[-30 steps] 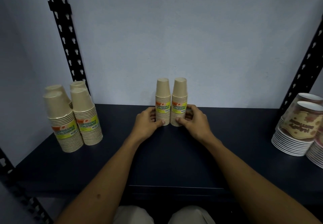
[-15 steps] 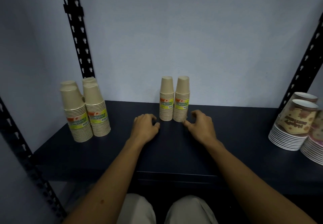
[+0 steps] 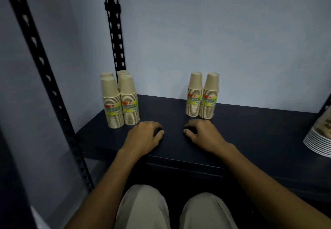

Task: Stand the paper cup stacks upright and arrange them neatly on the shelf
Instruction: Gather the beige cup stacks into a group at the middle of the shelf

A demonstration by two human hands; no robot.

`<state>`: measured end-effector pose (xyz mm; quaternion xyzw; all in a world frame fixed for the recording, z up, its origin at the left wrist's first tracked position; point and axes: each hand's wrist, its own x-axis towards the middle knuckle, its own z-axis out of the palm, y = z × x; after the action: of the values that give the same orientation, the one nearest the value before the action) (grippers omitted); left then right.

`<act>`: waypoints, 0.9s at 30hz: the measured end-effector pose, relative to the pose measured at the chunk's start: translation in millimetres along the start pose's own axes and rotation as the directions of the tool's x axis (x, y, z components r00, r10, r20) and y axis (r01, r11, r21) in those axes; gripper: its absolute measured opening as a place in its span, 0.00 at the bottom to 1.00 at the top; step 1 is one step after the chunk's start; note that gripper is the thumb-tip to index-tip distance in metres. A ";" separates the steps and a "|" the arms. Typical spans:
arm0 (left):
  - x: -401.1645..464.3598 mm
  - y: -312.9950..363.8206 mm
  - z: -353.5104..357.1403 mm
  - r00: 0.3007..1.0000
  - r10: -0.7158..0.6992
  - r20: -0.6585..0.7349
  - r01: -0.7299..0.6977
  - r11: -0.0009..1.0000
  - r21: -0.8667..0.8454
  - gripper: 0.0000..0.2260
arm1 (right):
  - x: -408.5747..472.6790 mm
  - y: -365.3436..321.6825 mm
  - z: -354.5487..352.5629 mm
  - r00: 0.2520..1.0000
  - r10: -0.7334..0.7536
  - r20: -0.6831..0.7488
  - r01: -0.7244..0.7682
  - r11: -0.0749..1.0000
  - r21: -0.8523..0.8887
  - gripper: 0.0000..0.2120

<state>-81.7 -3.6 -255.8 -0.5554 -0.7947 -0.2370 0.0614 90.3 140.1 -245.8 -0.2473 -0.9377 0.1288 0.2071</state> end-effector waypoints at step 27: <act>-24.5 -86.4 -52.6 0.794 -0.577 -0.191 0.360 0.699 -0.618 0.37 | 105.5 -109.6 79.7 0.999 0.009 0.038 -0.035 0.636 0.771 0.31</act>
<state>-160.0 -71.3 -245.0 -0.2678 -0.7813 -0.5635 -0.0163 -74.3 91.0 -244.0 -0.1447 -0.7931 0.5229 0.2768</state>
